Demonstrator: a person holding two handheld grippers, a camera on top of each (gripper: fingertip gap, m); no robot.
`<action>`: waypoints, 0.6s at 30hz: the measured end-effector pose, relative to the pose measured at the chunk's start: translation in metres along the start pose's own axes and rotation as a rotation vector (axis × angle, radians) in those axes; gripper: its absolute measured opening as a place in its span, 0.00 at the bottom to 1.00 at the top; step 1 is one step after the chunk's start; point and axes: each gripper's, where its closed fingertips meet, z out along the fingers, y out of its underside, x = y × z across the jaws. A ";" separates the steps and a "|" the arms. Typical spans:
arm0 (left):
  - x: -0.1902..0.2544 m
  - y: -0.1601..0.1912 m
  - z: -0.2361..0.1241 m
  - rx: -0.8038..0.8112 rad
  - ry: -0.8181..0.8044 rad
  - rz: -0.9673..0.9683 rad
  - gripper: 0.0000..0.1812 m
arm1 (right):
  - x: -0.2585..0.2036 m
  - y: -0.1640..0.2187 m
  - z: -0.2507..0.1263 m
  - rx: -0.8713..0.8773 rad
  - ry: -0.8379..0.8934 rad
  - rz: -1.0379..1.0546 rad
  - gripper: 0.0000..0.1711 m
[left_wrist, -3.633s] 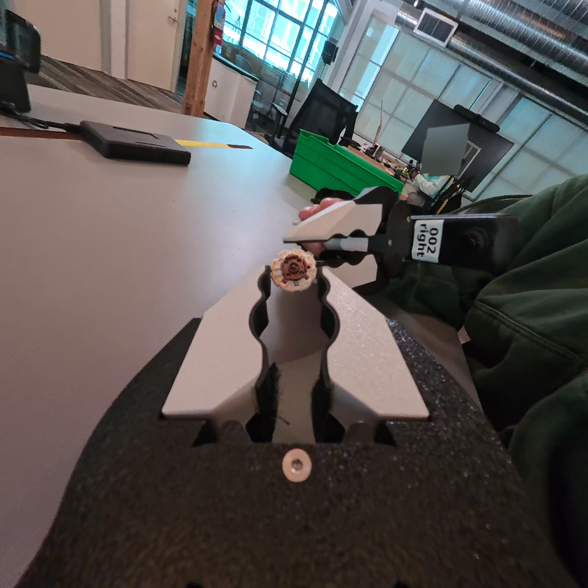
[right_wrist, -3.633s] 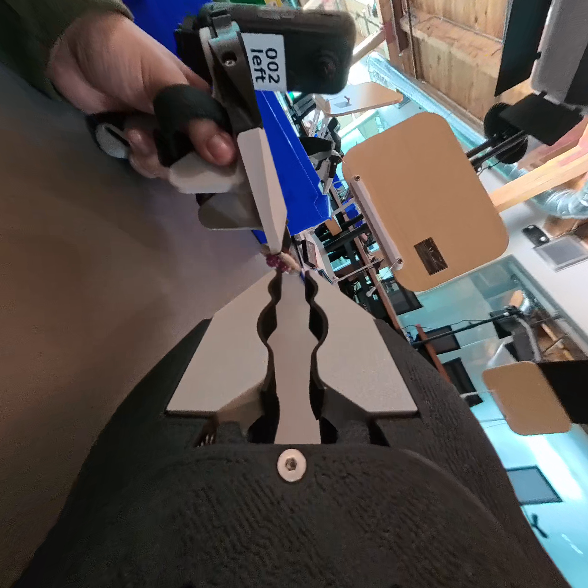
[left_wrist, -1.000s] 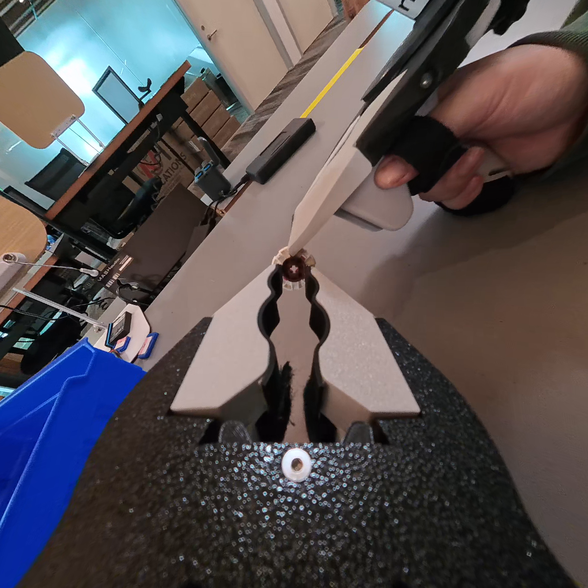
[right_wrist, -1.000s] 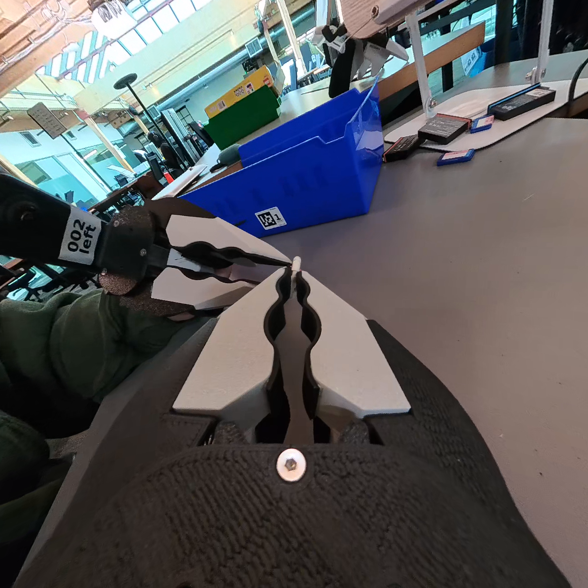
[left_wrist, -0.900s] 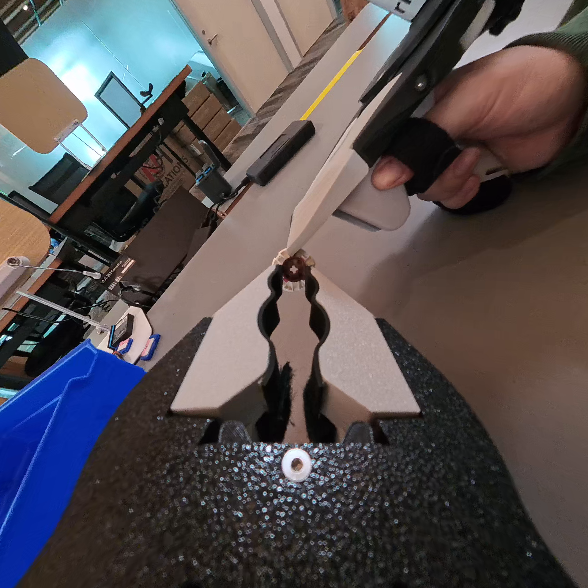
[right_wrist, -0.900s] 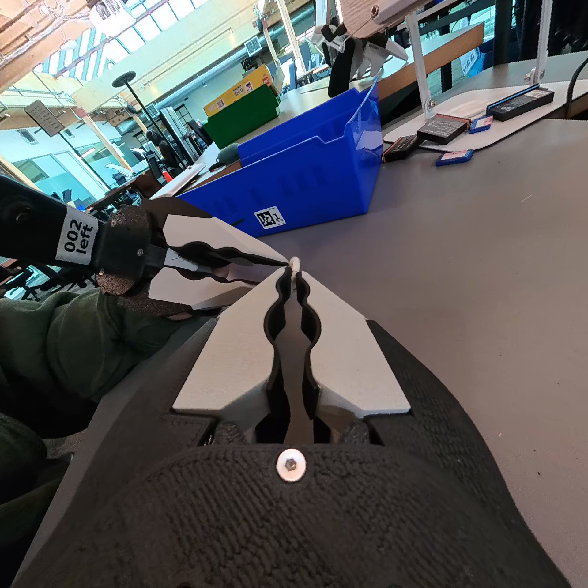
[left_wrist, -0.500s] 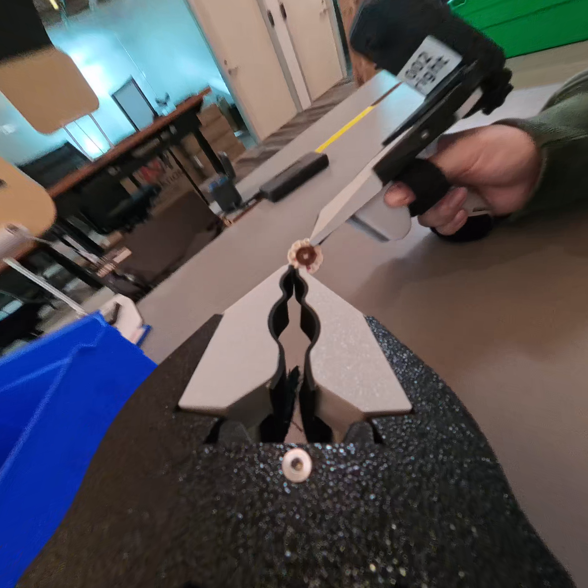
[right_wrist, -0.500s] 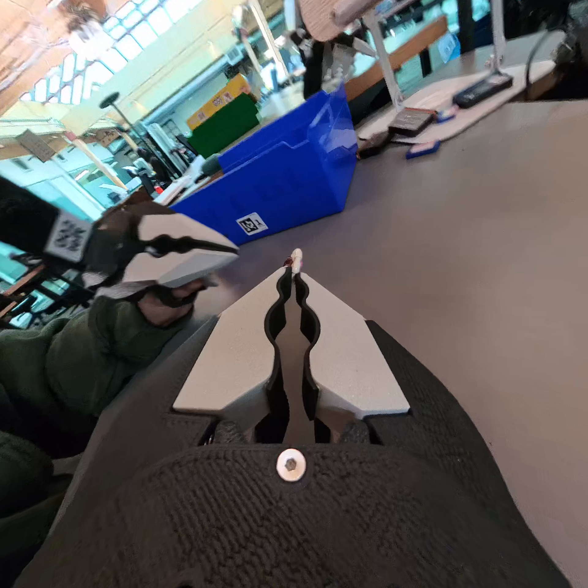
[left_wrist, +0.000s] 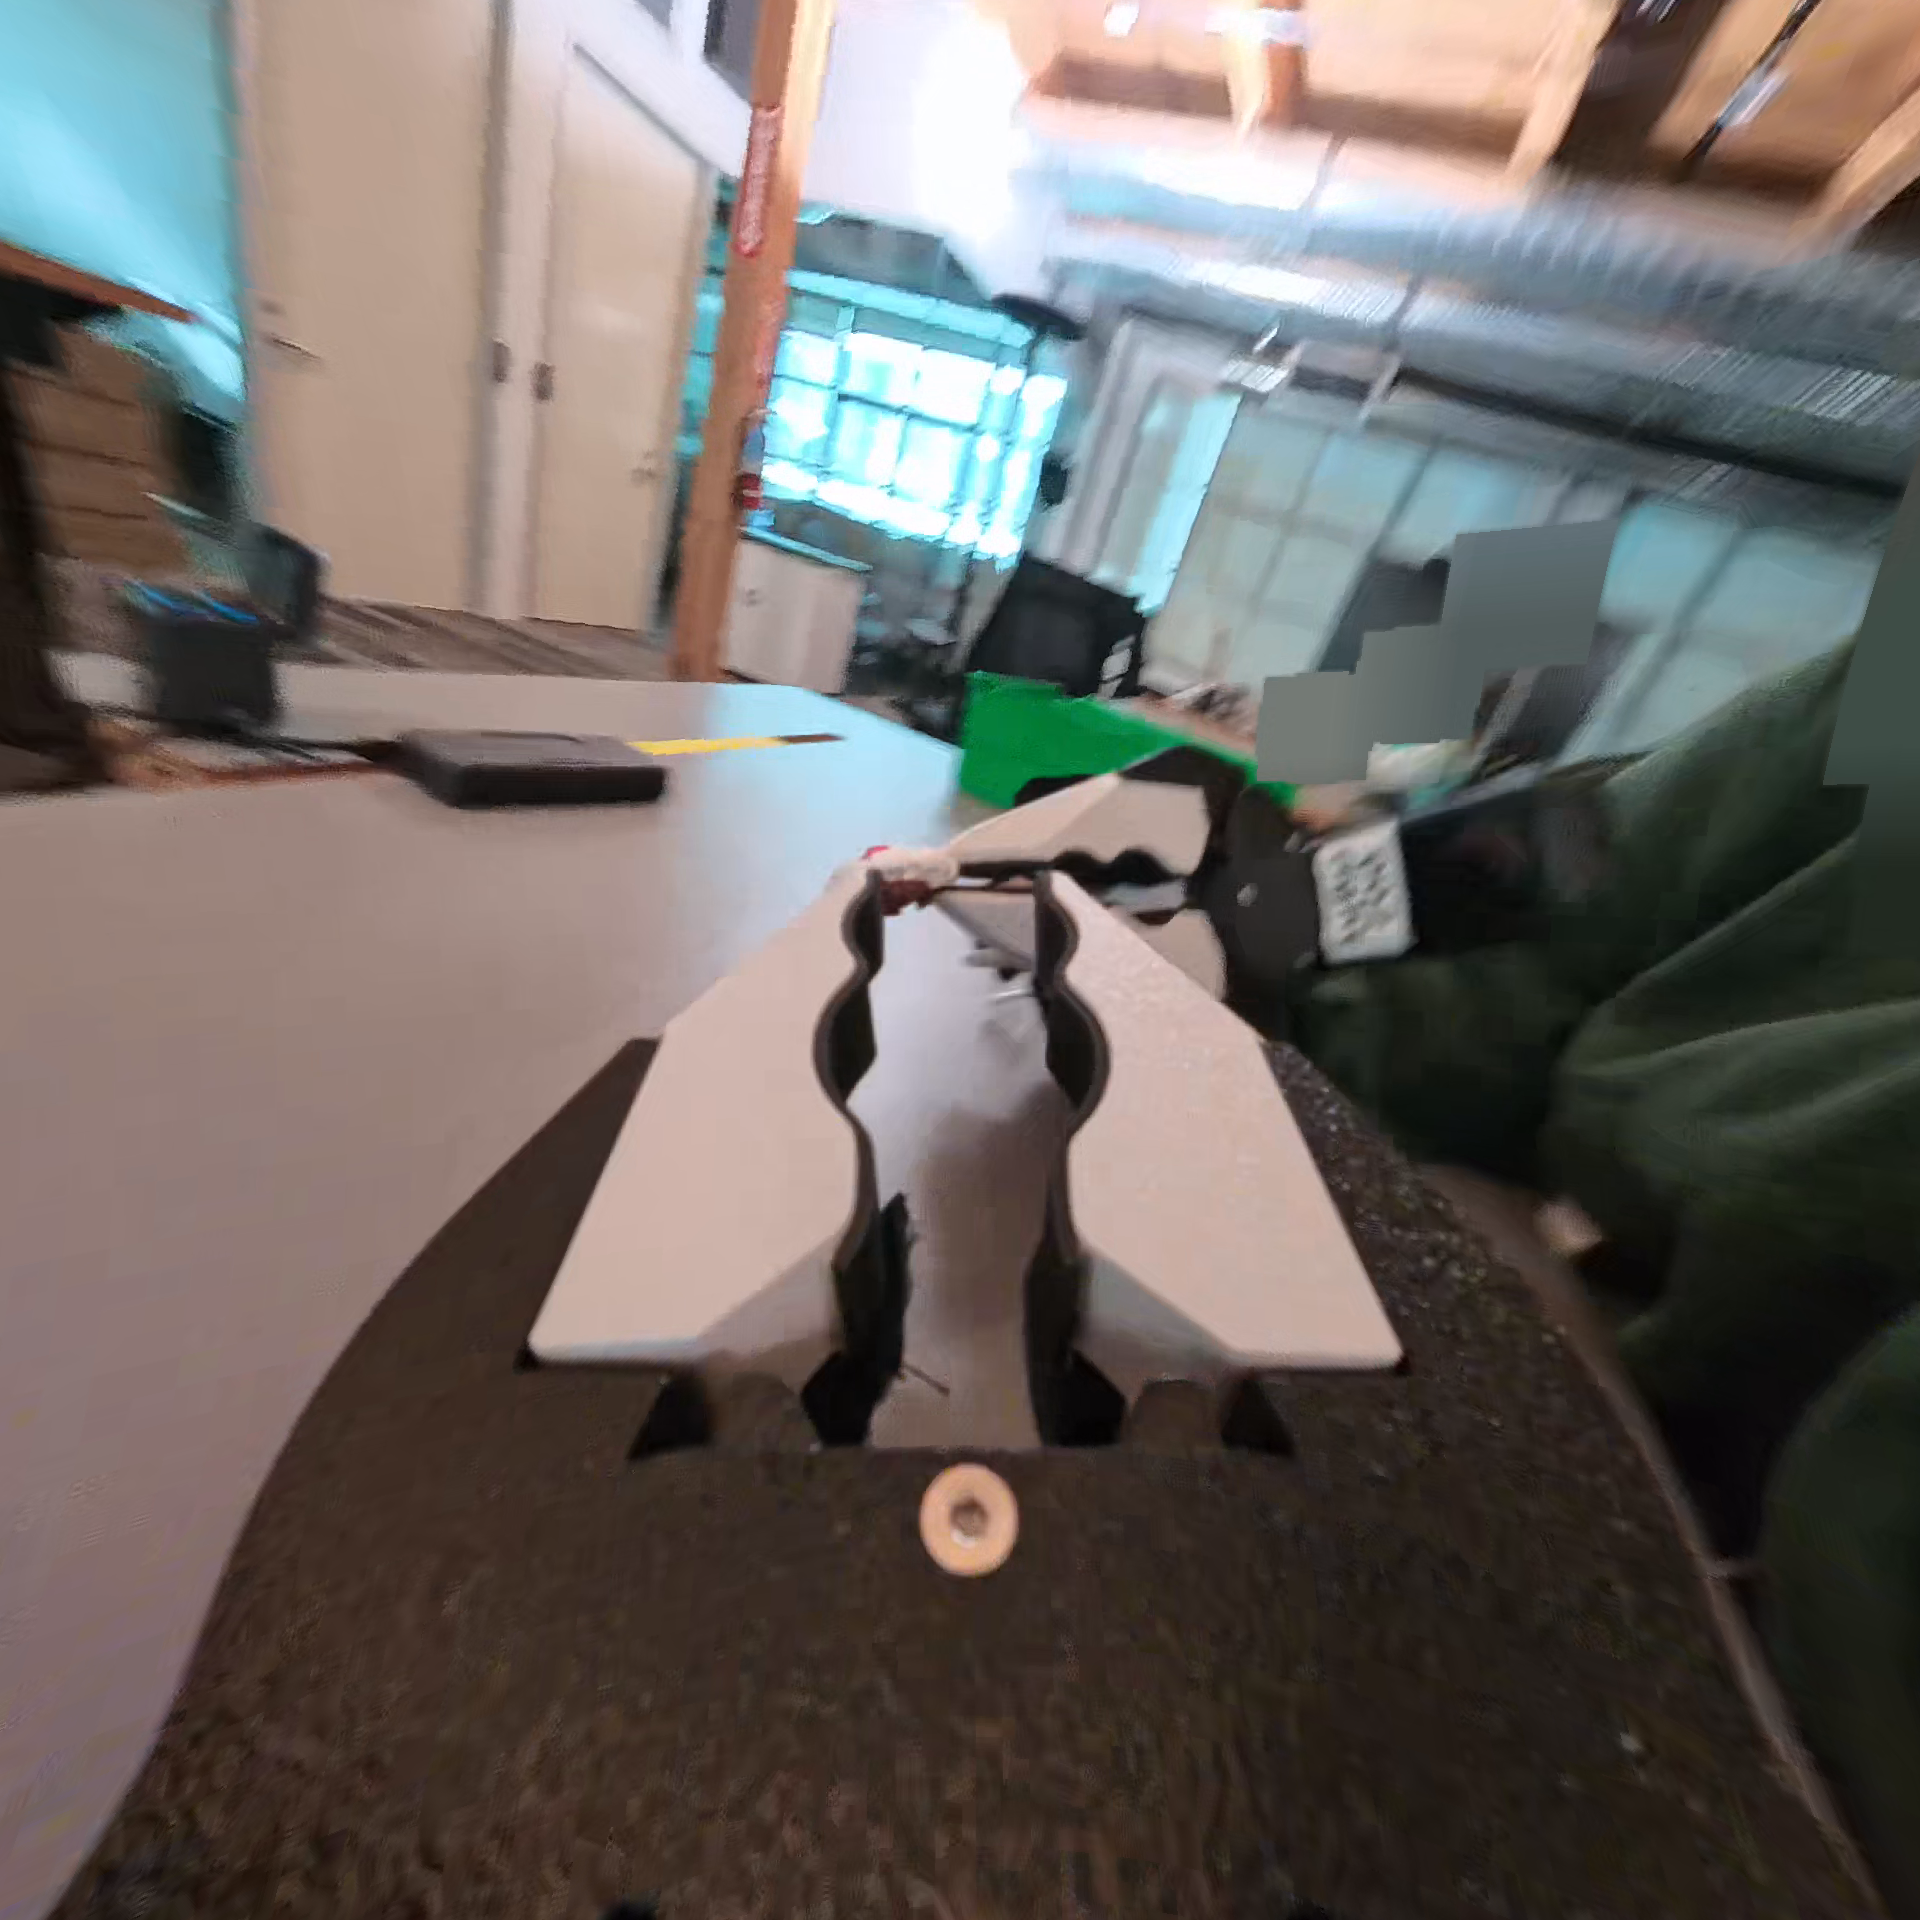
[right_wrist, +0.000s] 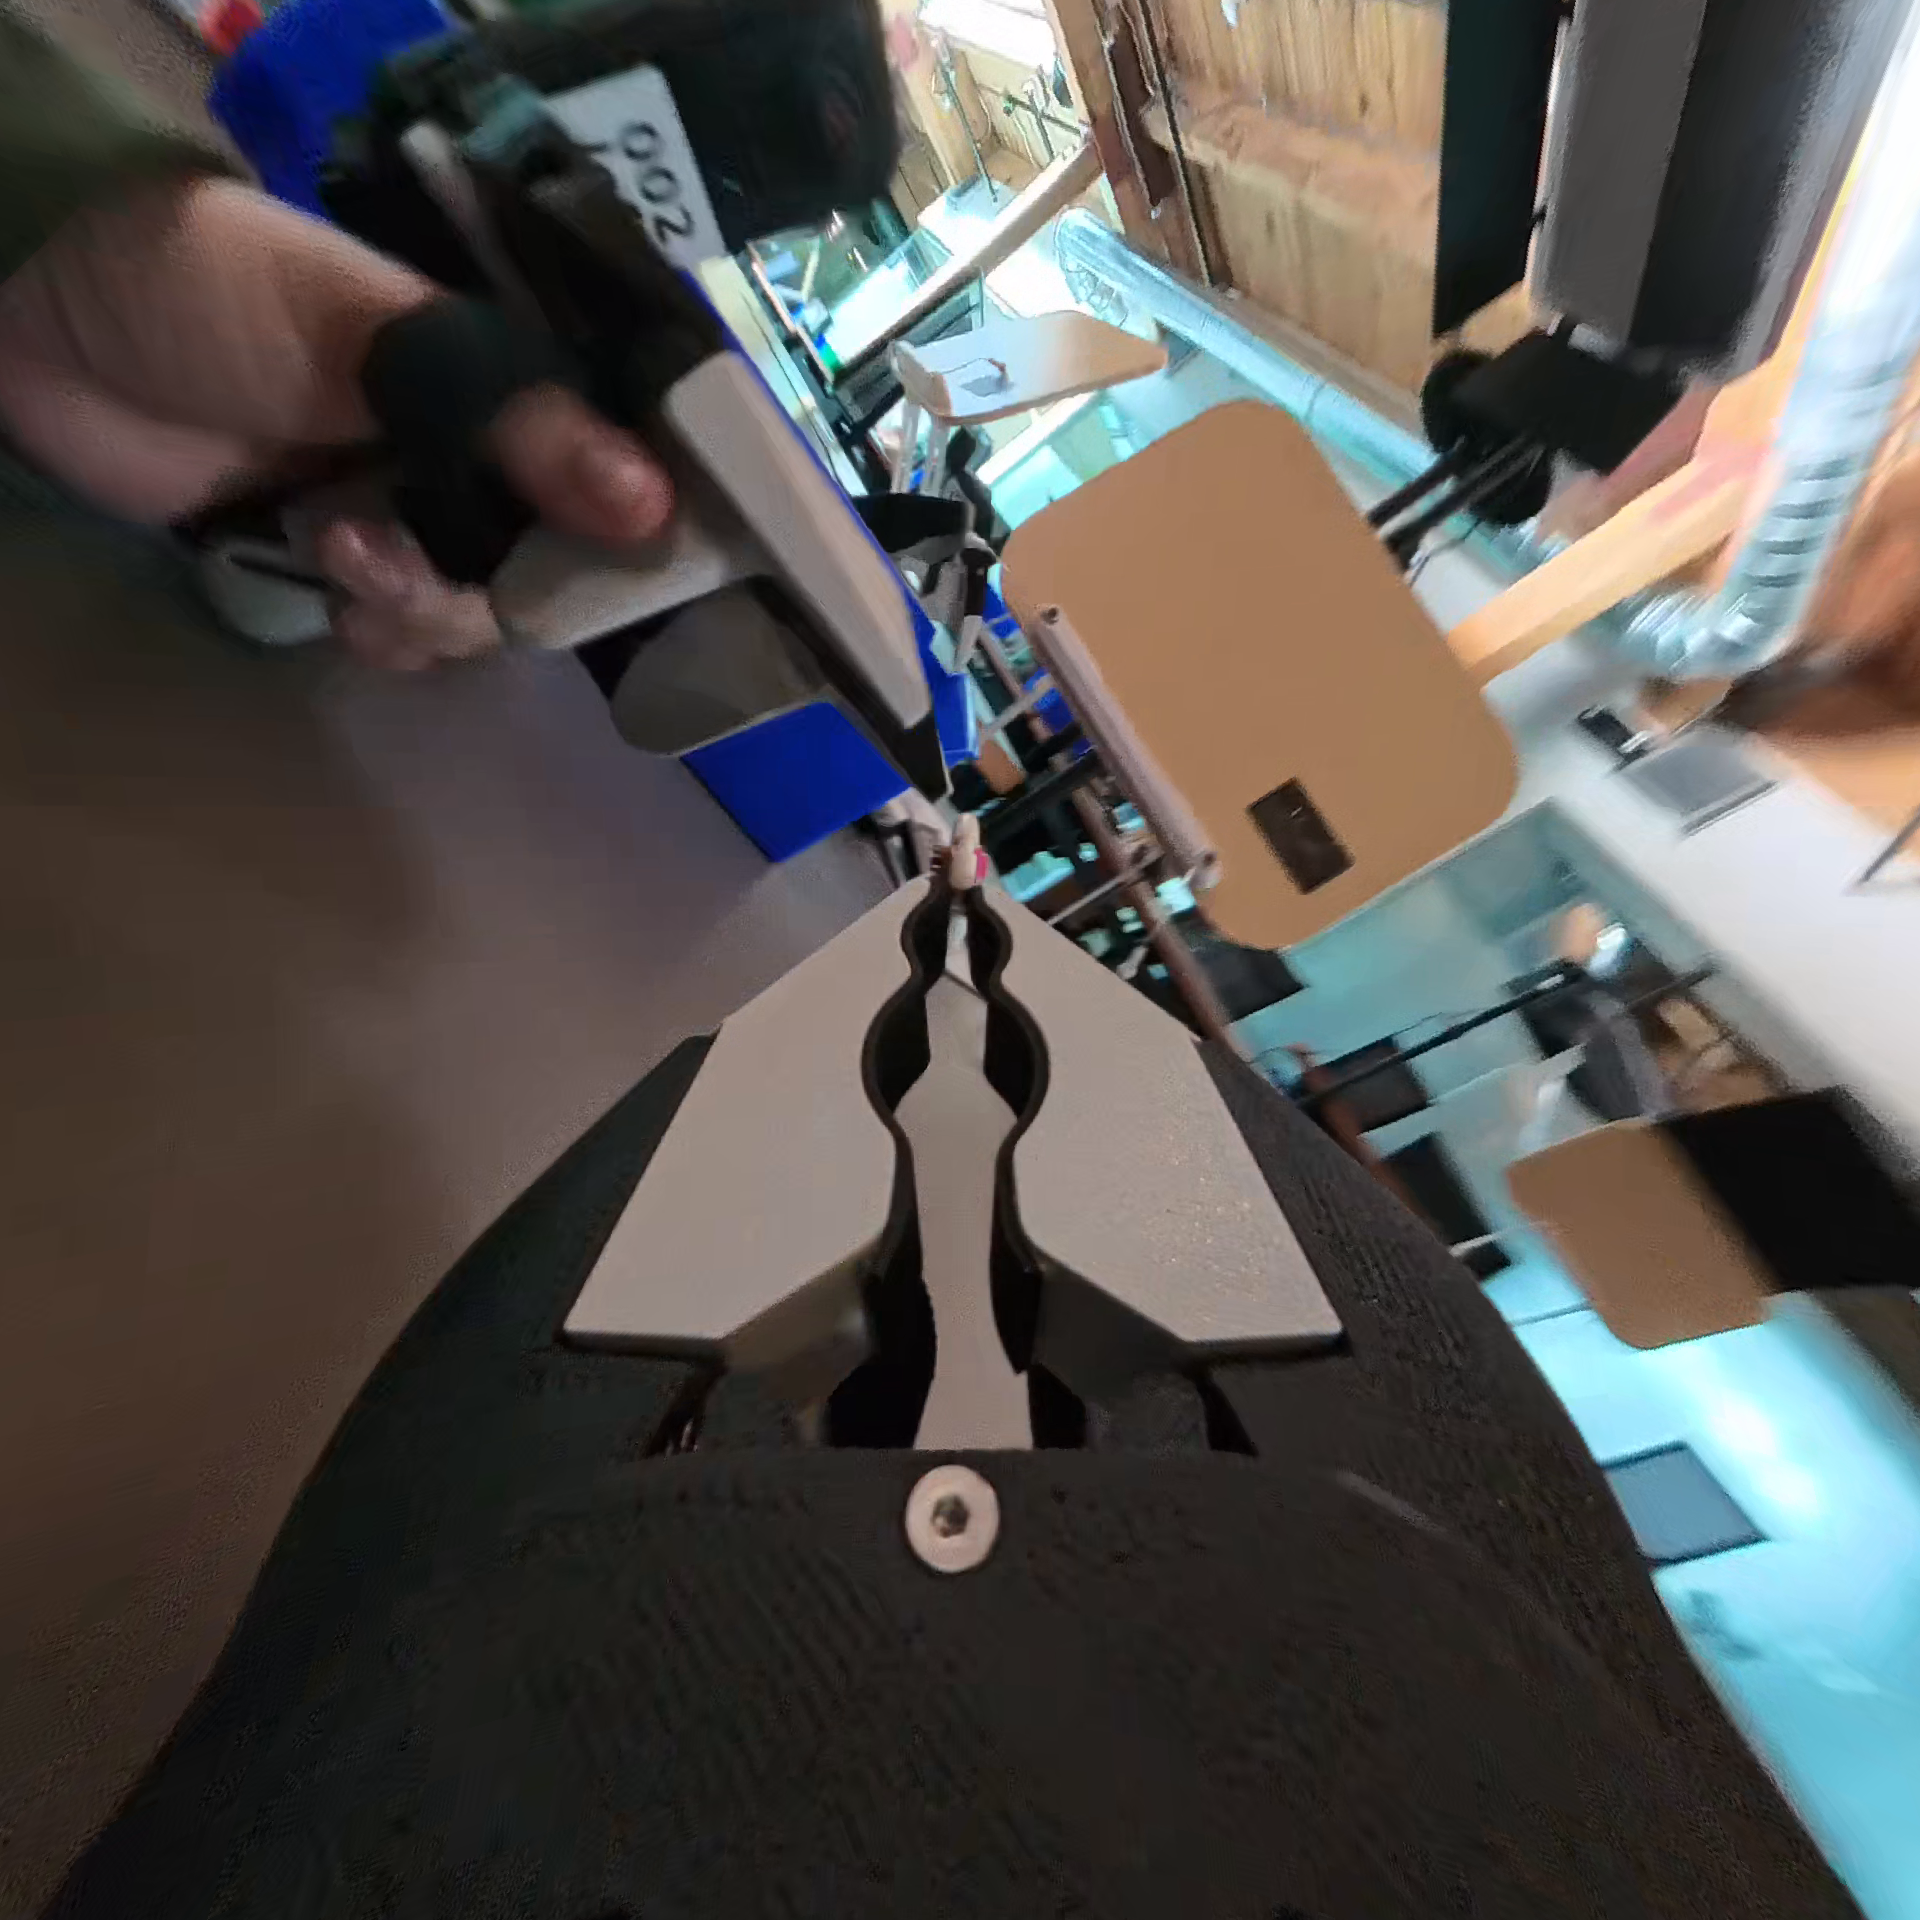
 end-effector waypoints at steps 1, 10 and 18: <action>0.001 0.000 0.000 0.012 0.060 -0.104 0.16 | -0.002 -0.002 0.000 -0.002 0.012 -0.069 0.00; 0.003 0.007 0.006 -0.007 0.243 -0.561 0.17 | -0.005 -0.011 -0.002 -0.033 0.119 -0.541 0.01; 0.008 0.012 0.010 -0.039 0.240 -0.536 0.03 | -0.007 -0.015 -0.003 -0.056 0.154 -0.856 0.01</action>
